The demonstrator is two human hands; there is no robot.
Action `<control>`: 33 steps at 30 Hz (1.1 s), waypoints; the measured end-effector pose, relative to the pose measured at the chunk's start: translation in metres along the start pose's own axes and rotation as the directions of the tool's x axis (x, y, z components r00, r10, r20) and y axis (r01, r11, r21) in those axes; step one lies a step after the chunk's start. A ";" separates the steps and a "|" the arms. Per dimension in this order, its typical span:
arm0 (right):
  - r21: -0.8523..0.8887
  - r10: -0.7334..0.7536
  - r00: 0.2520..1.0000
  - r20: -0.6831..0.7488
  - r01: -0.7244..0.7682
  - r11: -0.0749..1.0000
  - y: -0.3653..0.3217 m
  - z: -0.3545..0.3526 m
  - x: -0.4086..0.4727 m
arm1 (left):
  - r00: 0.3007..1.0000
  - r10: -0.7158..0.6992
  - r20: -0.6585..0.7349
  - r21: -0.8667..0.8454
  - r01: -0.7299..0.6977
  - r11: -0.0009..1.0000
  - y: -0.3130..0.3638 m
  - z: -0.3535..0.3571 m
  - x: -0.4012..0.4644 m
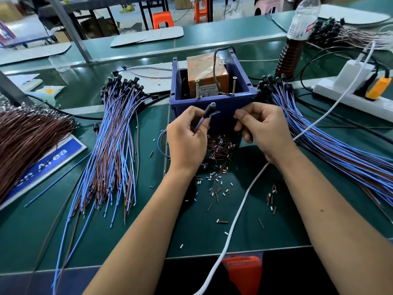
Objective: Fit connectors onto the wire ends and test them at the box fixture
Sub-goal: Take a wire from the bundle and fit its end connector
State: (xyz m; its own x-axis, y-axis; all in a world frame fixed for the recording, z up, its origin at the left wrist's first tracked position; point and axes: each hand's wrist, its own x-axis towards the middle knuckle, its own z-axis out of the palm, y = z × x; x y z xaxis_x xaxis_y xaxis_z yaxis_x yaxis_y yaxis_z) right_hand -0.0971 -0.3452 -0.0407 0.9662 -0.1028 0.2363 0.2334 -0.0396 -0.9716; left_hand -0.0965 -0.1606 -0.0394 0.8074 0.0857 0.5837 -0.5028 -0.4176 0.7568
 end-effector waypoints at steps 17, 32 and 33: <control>0.090 -0.014 0.999 0.047 0.009 0.996 -0.005 0.021 -0.011 | 0.994 0.006 0.108 -0.062 0.001 0.998 0.002 0.002 -0.004; 0.252 -0.095 0.994 0.062 0.077 0.965 -0.006 0.026 -0.013 | 0.998 0.036 -0.057 -0.122 -0.043 0.992 0.010 0.004 -0.006; 0.285 -0.097 0.993 0.069 0.074 0.956 -0.007 0.030 -0.014 | 0.998 0.032 -0.055 -0.140 -0.040 0.989 0.012 0.006 -0.006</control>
State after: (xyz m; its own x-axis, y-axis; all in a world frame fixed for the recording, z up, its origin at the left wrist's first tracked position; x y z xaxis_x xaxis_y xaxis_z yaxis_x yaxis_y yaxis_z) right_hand -0.1091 -0.3133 -0.0382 0.9442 -0.0296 0.3280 0.3254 0.2374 -0.9153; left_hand -0.1055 -0.1719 -0.0361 0.7725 0.1220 0.6231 -0.5726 -0.2901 0.7667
